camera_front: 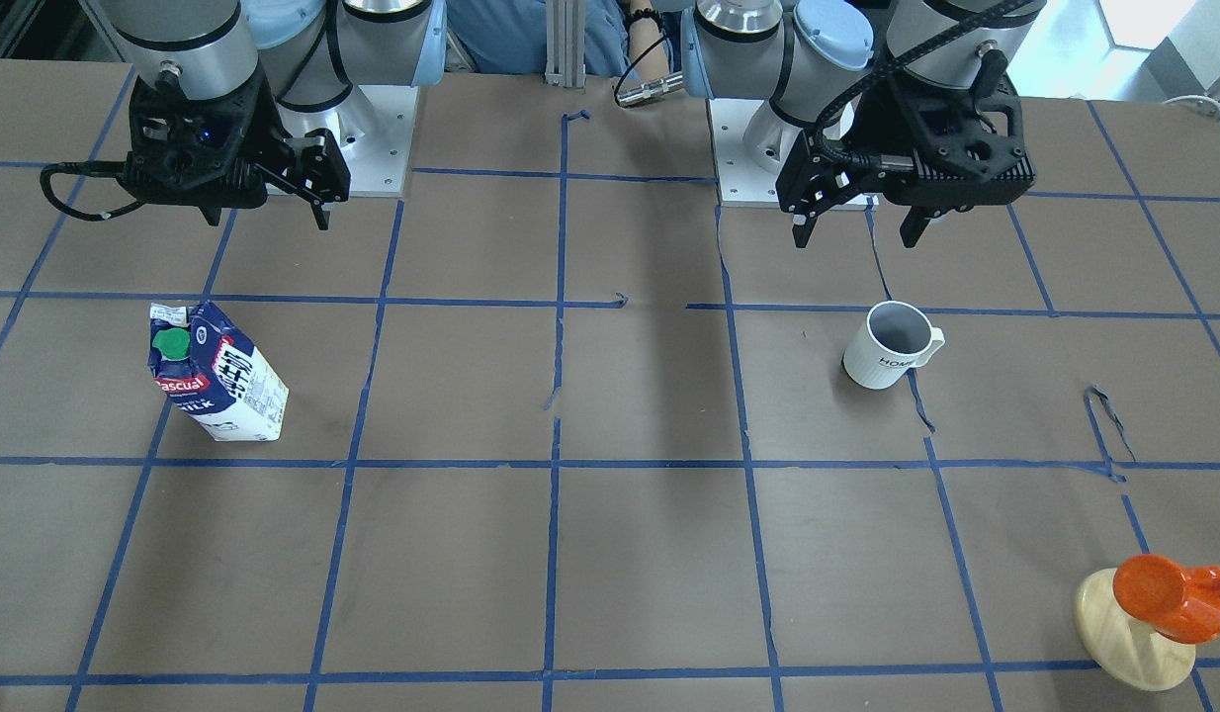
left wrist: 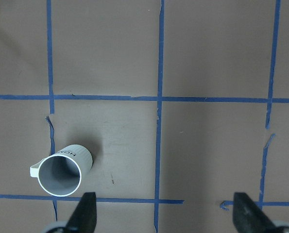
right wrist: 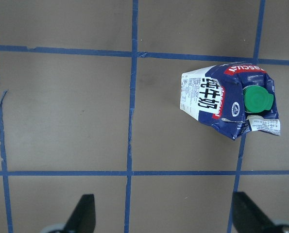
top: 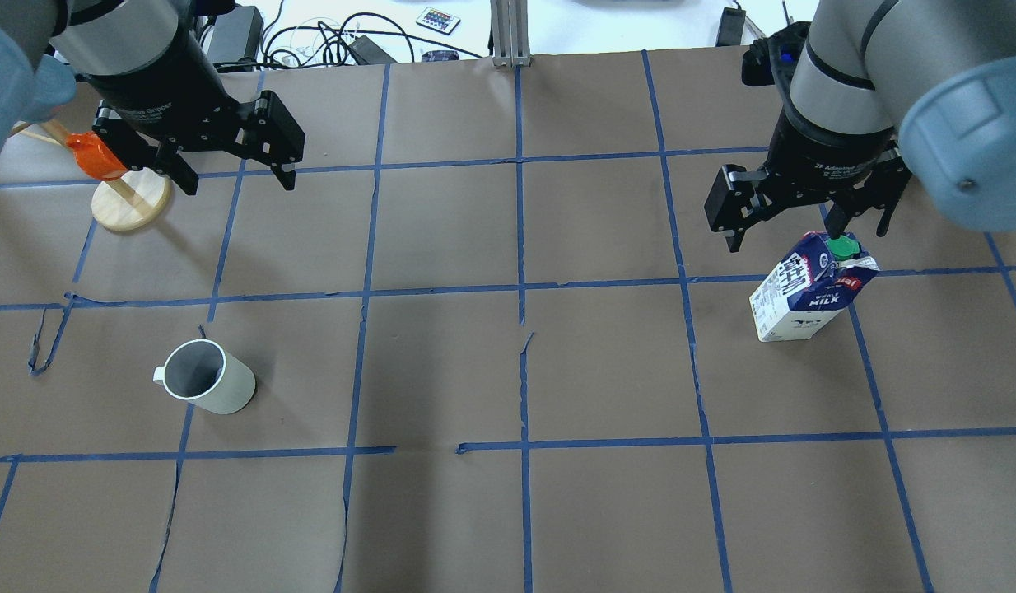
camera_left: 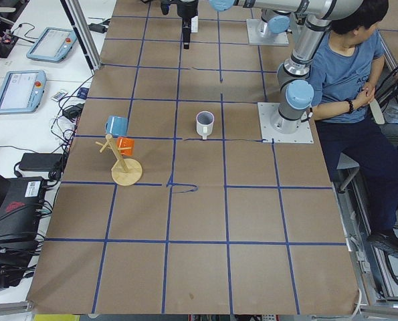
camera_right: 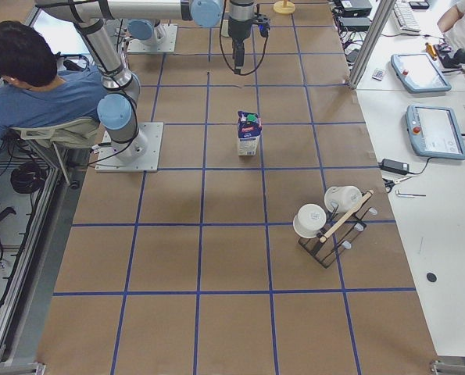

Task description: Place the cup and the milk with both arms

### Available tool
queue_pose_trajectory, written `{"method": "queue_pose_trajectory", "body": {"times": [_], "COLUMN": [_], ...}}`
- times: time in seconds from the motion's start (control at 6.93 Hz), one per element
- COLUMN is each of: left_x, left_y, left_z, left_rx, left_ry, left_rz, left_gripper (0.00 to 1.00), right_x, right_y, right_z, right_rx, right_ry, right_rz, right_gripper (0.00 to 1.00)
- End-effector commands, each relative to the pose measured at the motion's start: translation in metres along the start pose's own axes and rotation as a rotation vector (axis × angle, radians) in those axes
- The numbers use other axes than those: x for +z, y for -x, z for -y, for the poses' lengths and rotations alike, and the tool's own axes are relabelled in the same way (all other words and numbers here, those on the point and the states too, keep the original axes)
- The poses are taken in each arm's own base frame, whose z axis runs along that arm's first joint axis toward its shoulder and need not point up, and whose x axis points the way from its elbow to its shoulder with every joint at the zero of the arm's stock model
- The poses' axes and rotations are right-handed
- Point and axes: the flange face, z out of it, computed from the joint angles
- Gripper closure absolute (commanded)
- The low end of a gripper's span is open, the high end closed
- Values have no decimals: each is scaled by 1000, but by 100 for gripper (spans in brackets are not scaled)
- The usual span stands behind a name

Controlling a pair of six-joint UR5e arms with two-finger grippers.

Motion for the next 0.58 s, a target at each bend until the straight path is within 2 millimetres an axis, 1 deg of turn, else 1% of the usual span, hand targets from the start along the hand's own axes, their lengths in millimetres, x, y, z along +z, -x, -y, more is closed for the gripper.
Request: {"method": "queue_pose_trajectory", "body": {"times": [0.0, 0.43], "left_x": [1, 2], "left_y": [0, 1], "left_z": [0, 3], "left_rx": [0, -3], "left_ry": [1, 4], "left_rz": [2, 0], "left_gripper": [0, 0], "right_x": [0, -2], "right_y": [0, -1], "right_z": [0, 0], "right_rx": [5, 6], "right_ry": [-2, -8], "right_rz": [0, 0], "right_gripper": [0, 0]}}
